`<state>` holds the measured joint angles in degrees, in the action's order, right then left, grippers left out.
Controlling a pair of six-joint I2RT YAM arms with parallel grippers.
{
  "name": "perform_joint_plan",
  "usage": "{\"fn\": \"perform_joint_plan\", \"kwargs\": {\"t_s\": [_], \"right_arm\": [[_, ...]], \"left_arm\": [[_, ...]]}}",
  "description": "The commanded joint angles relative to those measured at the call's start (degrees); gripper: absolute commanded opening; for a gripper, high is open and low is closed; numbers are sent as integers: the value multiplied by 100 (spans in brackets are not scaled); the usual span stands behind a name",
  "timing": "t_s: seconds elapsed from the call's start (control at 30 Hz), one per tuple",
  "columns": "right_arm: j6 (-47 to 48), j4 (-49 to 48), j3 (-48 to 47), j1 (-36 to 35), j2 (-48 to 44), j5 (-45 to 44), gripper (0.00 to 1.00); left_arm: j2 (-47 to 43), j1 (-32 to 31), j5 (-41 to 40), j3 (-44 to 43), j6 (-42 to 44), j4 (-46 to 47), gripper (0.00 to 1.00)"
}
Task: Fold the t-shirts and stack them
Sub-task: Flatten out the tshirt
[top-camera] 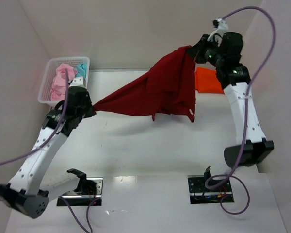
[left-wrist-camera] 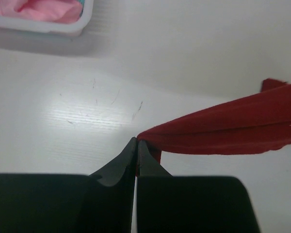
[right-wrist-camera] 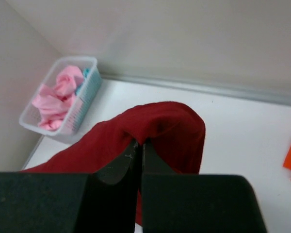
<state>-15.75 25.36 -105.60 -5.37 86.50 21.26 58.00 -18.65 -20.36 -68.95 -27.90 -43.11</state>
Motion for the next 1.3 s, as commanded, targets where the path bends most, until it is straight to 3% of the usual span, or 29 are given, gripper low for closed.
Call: {"fn": "perform_joint_plan", "kwargs": {"t_s": [0.0,0.23,0.47,0.57,0.63,0.7,0.8,0.93,1.03,1.13,1.27], "right_arm": [[63,-76,208,-131,1015,-412,1],[116,-128,-242,-237,2536,-201,1],[116,-199,-356,-237,3286,-402,1],[221,-146,-294,-237,3408,-491,16],[221,-146,-224,-237,3409,-552,32],[273,-146,-93,-237,3225,-552,39],[274,-146,101,-237,2918,-491,65],[422,-268,531,-298,2338,71,99],[616,-383,996,-665,1864,-15,100],[880,-383,1383,-1279,1722,-341,100],[1074,-383,1604,-2134,1887,-726,100]], "left_arm": [[677,37,-302,223,-75,-514,0],[1599,37,-249,224,-14,-382,0],[2338,37,-443,119,-14,-382,0],[2698,37,-644,66,-66,-382,0],[2918,37,-645,-92,-119,-382,5],[3076,37,-575,-224,-119,-382,12],[3217,37,-399,-531,-14,-233,25],[3331,37,-249,-796,39,-110,54],[3332,37,-249,-927,92,-48,75],[3280,37,-249,-980,92,5,90],[3279,37,-171,-980,206,232,95]]}}
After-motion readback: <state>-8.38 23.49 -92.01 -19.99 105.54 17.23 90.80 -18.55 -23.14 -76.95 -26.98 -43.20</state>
